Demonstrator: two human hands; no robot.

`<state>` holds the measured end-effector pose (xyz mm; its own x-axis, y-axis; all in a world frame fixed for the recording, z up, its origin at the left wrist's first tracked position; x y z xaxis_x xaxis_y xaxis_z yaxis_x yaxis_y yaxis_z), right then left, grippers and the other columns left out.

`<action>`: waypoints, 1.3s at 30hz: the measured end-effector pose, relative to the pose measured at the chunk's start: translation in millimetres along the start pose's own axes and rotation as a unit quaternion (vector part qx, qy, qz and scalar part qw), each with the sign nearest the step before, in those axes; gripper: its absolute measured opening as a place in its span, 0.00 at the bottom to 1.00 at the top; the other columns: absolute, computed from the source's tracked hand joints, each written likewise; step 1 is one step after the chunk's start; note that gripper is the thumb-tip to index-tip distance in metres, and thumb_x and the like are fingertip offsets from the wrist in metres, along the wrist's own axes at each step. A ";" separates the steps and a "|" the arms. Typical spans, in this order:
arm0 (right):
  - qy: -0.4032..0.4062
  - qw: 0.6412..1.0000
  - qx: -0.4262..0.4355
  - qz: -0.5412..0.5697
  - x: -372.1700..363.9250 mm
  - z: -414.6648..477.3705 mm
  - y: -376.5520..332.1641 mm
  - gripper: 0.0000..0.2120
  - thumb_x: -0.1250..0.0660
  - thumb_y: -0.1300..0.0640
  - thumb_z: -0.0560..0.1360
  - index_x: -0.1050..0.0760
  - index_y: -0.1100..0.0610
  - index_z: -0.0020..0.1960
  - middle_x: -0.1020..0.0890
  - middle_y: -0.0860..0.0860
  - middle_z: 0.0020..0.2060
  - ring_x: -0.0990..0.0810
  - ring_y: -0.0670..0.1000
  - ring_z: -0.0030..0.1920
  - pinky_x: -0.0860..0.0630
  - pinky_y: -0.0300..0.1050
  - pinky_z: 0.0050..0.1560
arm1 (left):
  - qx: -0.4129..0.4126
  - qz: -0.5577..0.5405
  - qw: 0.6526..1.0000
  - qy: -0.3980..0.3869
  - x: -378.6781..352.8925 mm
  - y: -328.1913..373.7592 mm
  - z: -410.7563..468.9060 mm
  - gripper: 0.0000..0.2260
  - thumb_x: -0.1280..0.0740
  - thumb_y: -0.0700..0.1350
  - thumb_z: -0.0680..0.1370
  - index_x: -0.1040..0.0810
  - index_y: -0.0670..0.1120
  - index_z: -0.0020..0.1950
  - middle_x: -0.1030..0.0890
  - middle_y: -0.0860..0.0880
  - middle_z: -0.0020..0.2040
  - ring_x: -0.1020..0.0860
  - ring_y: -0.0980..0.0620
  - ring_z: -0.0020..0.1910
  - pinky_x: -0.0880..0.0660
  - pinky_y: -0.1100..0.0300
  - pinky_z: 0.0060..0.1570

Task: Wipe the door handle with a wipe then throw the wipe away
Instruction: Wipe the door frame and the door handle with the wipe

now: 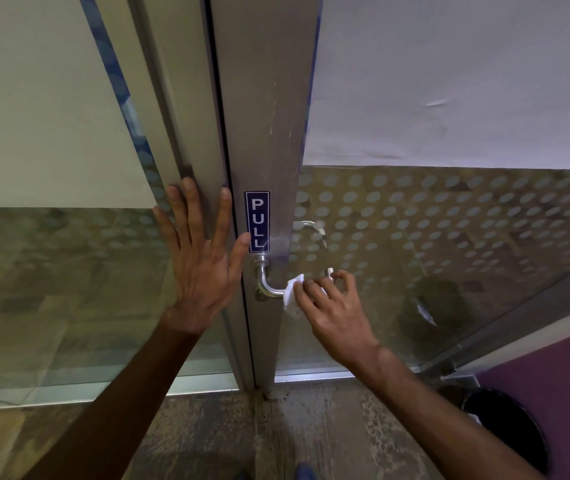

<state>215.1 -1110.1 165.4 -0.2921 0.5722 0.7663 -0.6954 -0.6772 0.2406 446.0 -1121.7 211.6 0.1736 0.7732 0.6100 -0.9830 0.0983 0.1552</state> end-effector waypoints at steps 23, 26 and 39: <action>-0.179 0.963 -0.174 0.098 -10.1 66.8 -30.4 0.15 0.39 0.45 0.79 0.18 0.51 0.42 0.15 0.50 0.32 0.22 0.51 0.31 0.32 0.50 0.54 | -0.006 0.009 1.000 0.003 -2.2 -1.3 -0.1 0.31 0.49 0.62 0.87 0.60 0.54 0.85 0.72 0.49 0.83 0.70 0.45 0.83 0.65 0.37 0.81; -0.187 0.958 -0.184 0.119 -8.3 65.4 -29.2 0.17 0.44 0.45 0.81 0.17 0.45 0.47 0.15 0.49 0.34 0.26 0.49 0.32 0.33 0.50 0.55 | -0.003 0.005 1.000 -0.001 -0.8 -0.1 -0.2 0.31 0.49 0.62 0.87 0.60 0.54 0.85 0.72 0.50 0.83 0.70 0.45 0.83 0.64 0.37 0.81; -0.069 0.990 0.119 0.034 14.2 26.1 5.0 0.17 0.29 0.65 0.75 0.20 0.64 0.64 0.19 0.54 0.44 0.21 0.54 0.44 0.23 0.49 0.44 | 0.001 0.024 1.000 0.009 -5.1 -1.8 -1.5 0.32 0.45 0.60 0.87 0.57 0.51 0.86 0.71 0.47 0.83 0.68 0.43 0.83 0.63 0.35 0.81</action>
<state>224.6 -1117.4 192.9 -0.2288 0.4644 0.8556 -0.4975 -0.8112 0.3073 446.8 -1124.9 207.1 0.1250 0.7882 0.6026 -0.9901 0.0596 0.1274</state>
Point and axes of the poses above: each hand's wrist, its own z-axis towards the middle knuckle, its own x-axis out of the back of the hand, y = z × x, the point moved 3 cm from there along z, towards the middle knuckle
